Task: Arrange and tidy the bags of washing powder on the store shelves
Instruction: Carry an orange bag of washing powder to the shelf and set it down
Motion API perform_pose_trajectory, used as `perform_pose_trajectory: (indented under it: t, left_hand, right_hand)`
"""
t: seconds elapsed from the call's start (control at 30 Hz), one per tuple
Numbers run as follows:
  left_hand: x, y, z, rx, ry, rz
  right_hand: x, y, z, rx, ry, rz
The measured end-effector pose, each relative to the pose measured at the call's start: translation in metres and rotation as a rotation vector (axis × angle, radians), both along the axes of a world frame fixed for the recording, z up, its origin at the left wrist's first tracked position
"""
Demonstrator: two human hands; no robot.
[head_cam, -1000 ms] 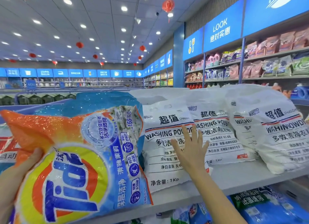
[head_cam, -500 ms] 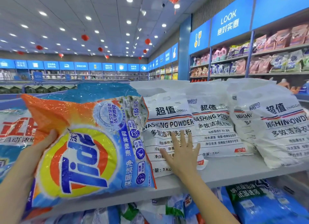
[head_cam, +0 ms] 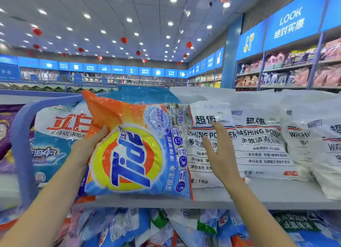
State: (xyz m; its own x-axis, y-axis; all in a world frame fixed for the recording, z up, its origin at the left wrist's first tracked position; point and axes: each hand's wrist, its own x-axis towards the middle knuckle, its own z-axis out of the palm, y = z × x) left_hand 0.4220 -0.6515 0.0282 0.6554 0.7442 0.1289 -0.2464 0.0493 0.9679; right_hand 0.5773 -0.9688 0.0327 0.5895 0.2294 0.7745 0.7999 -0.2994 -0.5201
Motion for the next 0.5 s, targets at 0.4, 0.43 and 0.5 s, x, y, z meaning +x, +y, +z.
perform_pose_trajectory:
  t: [0.4,0.43,0.5]
  left_hand:
    - [0.021,-0.088,0.098,0.413,0.11,-0.085]
    - [0.021,-0.097,0.107,0.472,0.129,-0.113]
    - [0.026,-0.107,0.123,0.633,0.15,-0.152]
  right_hand:
    - [-0.058,0.077,0.163,-0.385,-0.159,0.174]
    - [-0.05,0.076,0.167,-0.348,-0.089,0.206]
    - [-0.034,0.065,0.17,-0.259,0.03,0.28]
